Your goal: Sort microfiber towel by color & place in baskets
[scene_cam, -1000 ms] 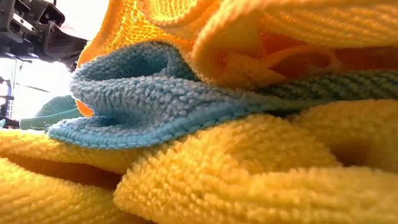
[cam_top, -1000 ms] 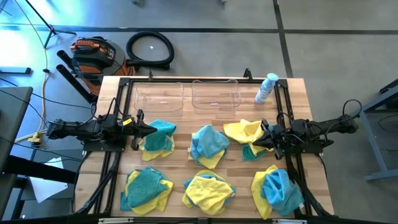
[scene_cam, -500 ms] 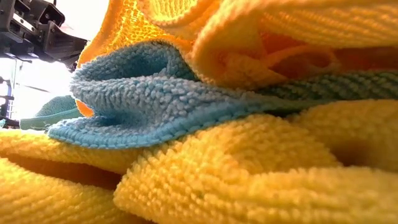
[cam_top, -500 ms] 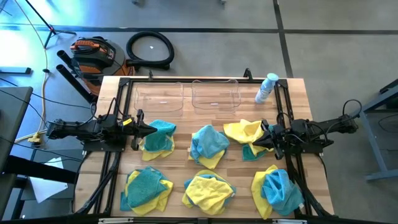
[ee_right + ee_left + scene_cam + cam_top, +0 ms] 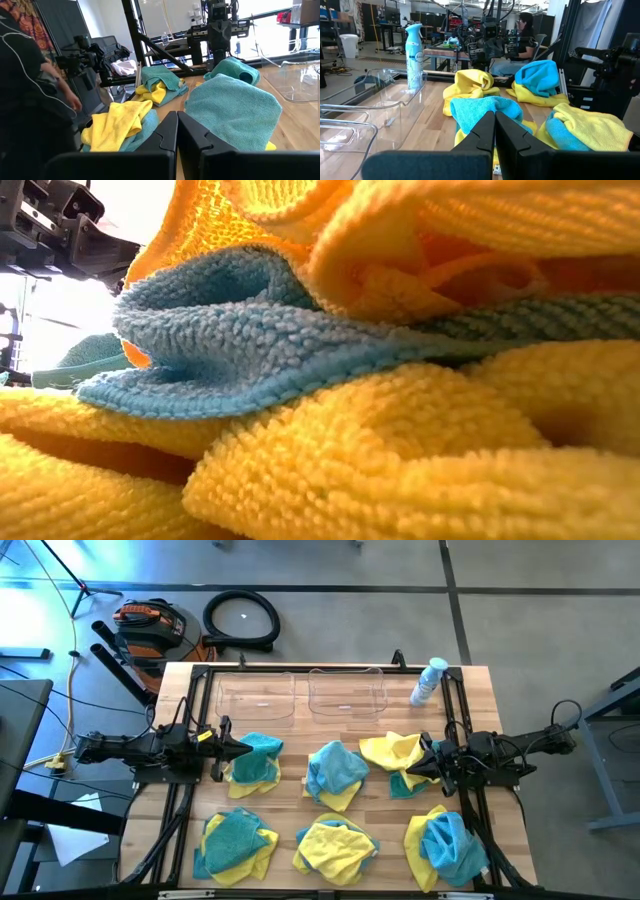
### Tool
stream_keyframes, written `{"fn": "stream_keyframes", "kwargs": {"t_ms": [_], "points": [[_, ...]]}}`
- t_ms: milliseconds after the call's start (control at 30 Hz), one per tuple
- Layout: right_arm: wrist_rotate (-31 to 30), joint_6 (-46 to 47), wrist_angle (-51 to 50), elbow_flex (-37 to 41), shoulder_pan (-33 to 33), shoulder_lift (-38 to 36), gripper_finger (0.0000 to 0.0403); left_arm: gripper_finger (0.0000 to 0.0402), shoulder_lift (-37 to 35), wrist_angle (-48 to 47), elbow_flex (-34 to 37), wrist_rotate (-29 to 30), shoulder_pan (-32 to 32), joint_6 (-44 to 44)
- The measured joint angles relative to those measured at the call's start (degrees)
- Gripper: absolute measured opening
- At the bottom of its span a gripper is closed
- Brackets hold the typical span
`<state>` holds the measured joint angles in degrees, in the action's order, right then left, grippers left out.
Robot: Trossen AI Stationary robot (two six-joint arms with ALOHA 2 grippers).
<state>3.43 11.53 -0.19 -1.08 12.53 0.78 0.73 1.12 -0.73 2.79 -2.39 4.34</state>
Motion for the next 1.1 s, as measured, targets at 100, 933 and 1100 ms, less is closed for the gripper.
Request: {"fn": "stream_keyframes", "kwargs": {"t_ms": [100,933,1100], "points": [[0.01,0.43,0.00,-0.02,0.00,0.02,0.0000,0.0000,-0.01,0.00,0.01,0.00,-0.01,0.00],[-22.18,-13.93,5.01,0.00,-1.05,0.02,0.0000,0.0000,0.00,-0.01,0.02,0.00,0.00,0.01],[-27.24,-13.51,3.85,-4.32,-1.05,0.63,0.0000,0.0000,0.00,-0.02,0.02,0.00,0.00,0.02]]}}
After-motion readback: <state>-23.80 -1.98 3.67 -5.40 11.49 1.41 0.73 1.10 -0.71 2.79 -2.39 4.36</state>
